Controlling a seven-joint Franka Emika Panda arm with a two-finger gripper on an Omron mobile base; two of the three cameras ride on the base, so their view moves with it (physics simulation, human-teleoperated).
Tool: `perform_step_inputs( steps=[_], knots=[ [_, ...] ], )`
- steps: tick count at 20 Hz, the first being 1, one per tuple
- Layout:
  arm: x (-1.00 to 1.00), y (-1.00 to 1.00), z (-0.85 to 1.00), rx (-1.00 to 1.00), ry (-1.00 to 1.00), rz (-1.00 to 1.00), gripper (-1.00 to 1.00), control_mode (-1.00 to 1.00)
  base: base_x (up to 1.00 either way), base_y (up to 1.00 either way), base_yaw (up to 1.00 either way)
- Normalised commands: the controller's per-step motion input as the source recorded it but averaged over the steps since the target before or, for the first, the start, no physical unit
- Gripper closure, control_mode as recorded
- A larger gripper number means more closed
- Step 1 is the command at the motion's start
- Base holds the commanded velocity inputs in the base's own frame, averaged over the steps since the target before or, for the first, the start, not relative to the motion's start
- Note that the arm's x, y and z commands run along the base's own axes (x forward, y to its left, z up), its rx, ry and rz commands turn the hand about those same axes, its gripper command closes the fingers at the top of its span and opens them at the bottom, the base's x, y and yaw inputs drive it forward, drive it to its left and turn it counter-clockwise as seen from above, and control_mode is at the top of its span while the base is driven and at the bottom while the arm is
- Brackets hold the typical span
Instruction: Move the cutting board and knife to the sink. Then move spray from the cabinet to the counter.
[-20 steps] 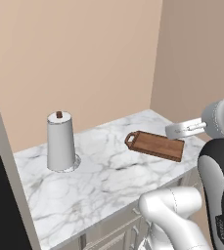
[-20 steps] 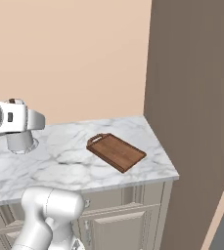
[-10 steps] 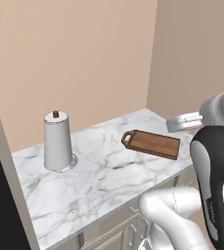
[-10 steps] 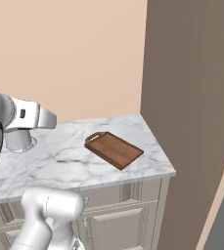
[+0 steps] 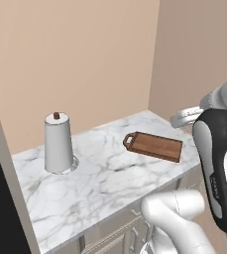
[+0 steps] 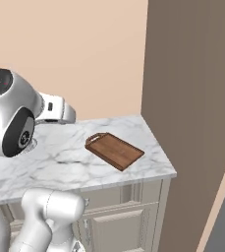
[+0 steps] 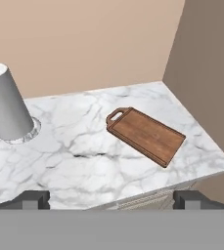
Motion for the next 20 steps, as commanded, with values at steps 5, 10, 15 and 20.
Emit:
perform_step_inputs(
  steps=[5, 10, 15, 20],
  knots=[
    [0.75, -0.01, -0.53, -0.03, 0.00, 0.08, -1.00, -1.00, 0.00, 0.00, 0.00],
    [0.80, 0.00, -0.51, -0.01, 0.07, 0.02, -1.00, -1.00, 0.00, 0.00, 0.00],
    [0.80, 0.00, -0.45, 0.00, 0.12, 0.00, -1.00, -1.00, 0.00, 0.00, 0.00],
    [0.60, 0.00, -0.33, -0.01, 0.03, 0.00, -1.00, -1.00, 0.00, 0.00, 0.00]
  ],
)
